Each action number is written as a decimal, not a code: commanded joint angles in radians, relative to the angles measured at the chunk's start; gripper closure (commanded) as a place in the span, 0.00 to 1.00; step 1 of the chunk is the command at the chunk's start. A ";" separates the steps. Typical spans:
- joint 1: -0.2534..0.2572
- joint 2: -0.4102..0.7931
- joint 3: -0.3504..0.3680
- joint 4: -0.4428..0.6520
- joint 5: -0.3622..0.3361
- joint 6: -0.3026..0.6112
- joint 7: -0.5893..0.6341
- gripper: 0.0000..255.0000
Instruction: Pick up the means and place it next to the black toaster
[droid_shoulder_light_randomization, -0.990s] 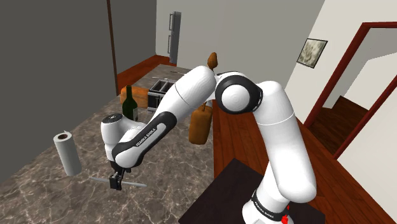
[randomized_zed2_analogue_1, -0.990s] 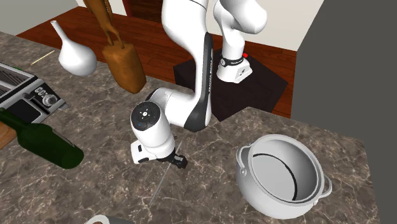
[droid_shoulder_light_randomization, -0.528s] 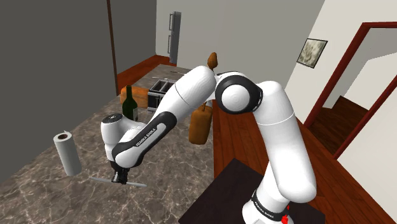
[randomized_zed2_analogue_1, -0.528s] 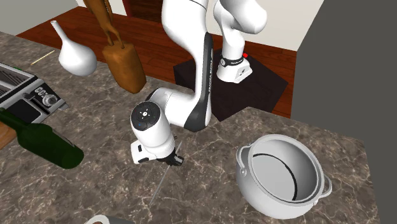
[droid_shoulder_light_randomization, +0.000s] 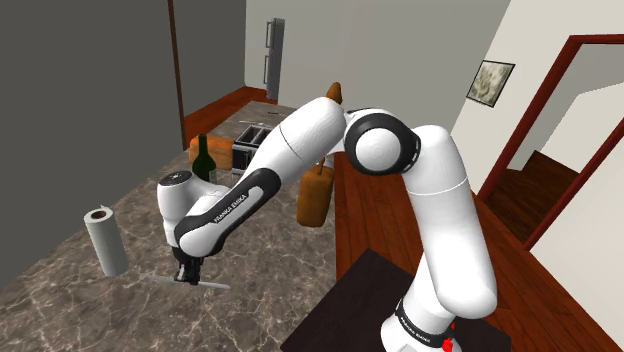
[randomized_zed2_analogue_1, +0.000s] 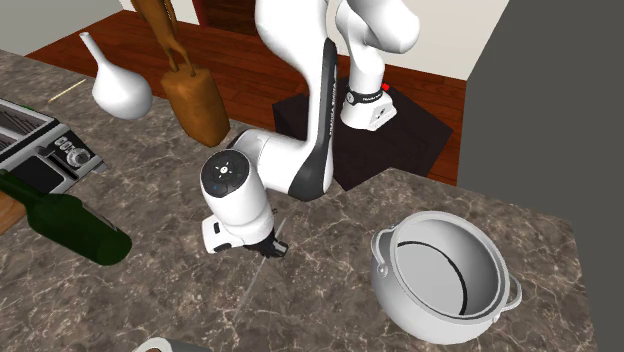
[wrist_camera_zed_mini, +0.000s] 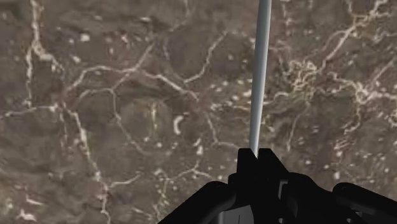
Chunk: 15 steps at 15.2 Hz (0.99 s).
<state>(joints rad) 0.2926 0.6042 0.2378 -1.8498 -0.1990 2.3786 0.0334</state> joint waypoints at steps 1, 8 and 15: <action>-0.004 -0.020 0.005 -0.001 0.006 -0.018 -0.004 1.00; -0.014 -0.086 0.019 -0.001 0.027 -0.084 -0.017 1.00; -0.023 -0.145 0.032 0.011 0.047 -0.153 -0.030 1.00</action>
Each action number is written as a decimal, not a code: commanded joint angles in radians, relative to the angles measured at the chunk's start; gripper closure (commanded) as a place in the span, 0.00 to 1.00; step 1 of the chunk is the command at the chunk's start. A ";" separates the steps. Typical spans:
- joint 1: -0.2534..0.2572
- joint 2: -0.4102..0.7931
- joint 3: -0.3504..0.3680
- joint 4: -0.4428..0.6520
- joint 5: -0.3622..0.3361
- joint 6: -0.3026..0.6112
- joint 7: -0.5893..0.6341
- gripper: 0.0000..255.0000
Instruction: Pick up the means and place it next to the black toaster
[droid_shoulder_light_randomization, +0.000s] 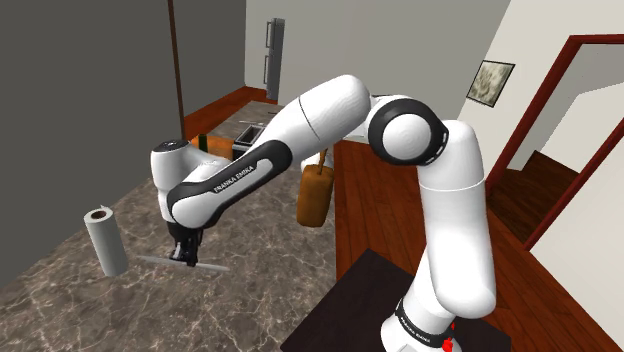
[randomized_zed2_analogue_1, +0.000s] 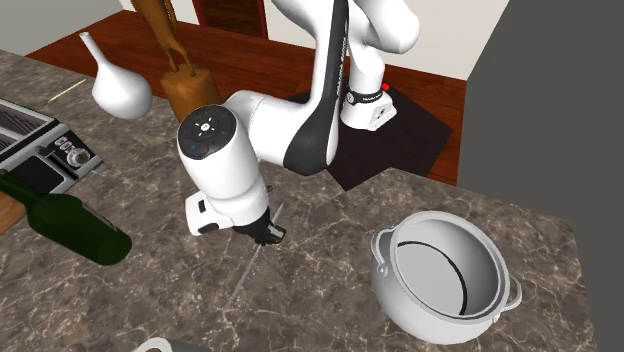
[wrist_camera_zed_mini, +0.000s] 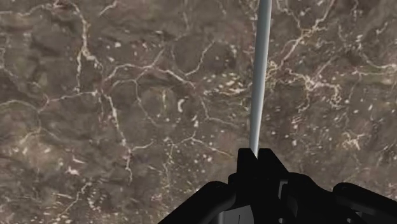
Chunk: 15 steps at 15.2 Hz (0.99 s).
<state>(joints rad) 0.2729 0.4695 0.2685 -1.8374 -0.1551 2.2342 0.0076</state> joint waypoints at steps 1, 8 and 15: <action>-0.004 -0.018 0.003 0.001 0.006 -0.019 -0.006 1.00; -0.011 -0.070 0.012 0.026 0.025 -0.094 -0.018 1.00; -0.015 -0.114 0.020 0.062 0.042 -0.171 -0.028 1.00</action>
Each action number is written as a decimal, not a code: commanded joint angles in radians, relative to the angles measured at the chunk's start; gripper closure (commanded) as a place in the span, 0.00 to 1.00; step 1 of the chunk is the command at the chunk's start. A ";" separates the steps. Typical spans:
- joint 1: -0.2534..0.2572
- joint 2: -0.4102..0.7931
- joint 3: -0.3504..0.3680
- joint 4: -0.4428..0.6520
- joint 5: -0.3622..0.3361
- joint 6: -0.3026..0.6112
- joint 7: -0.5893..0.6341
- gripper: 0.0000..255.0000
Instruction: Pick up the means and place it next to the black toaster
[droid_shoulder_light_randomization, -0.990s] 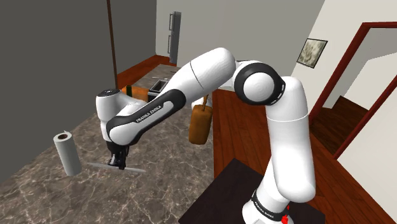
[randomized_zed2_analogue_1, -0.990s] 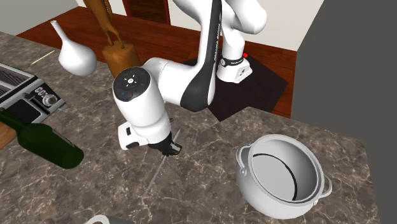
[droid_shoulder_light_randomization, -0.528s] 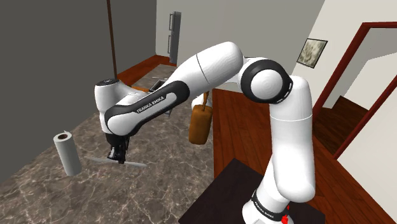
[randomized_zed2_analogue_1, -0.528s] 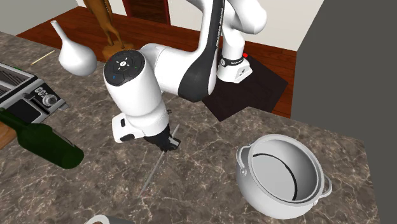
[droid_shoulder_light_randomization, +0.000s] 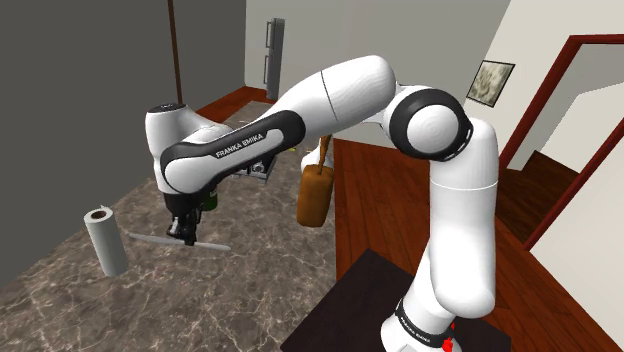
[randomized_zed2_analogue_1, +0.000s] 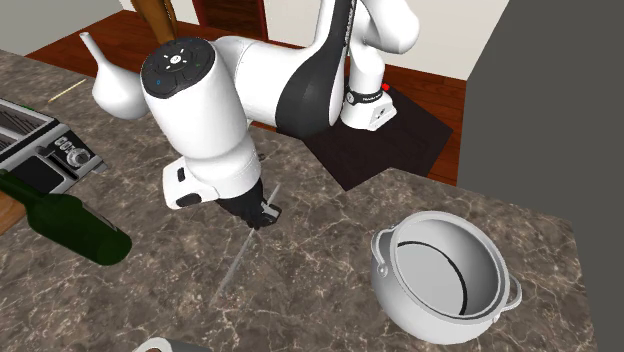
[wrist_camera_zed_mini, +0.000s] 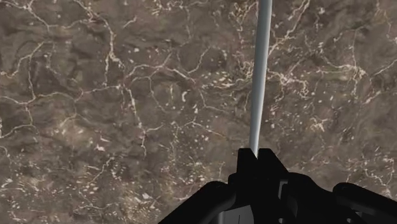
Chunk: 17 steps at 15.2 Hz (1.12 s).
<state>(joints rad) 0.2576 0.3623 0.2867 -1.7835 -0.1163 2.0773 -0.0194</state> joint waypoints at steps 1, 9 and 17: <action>-0.001 -0.012 0.002 0.014 0.005 -0.026 -0.002 1.00; -0.003 -0.050 0.008 0.071 0.019 -0.119 -0.012 1.00; -0.004 -0.076 0.012 0.144 0.029 -0.217 -0.019 1.00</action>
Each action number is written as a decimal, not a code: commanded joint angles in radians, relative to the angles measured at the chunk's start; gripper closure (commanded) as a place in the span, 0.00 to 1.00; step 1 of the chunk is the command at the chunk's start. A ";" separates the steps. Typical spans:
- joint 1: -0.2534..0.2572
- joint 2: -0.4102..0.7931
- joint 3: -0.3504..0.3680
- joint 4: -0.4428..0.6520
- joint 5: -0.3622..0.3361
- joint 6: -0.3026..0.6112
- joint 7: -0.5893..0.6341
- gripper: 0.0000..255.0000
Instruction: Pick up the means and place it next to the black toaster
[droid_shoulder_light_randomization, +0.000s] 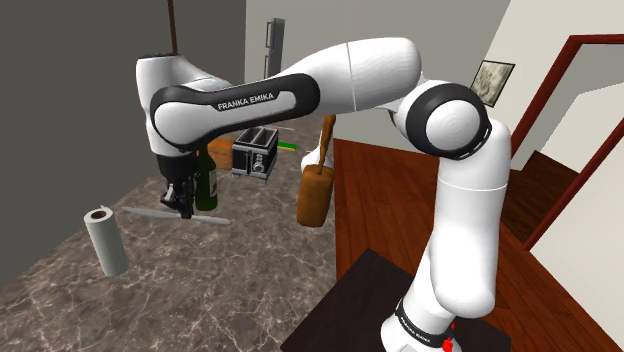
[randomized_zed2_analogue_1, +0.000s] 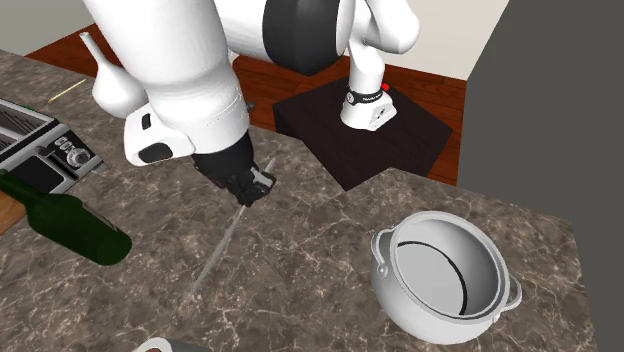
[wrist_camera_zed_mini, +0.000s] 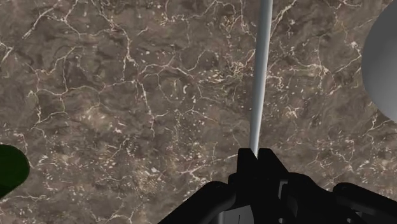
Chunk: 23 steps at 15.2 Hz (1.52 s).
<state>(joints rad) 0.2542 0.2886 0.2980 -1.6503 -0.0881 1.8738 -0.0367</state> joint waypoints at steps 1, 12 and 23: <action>0.000 -0.005 0.001 0.021 0.002 -0.026 -0.002 1.00; -0.111 -0.015 -0.061 0.041 0.013 -0.050 -0.177 1.00; -0.250 0.075 -0.142 0.176 0.011 -0.088 -0.402 1.00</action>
<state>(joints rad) 0.0170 0.3473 0.1629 -1.4943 -0.0763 1.7886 -0.4169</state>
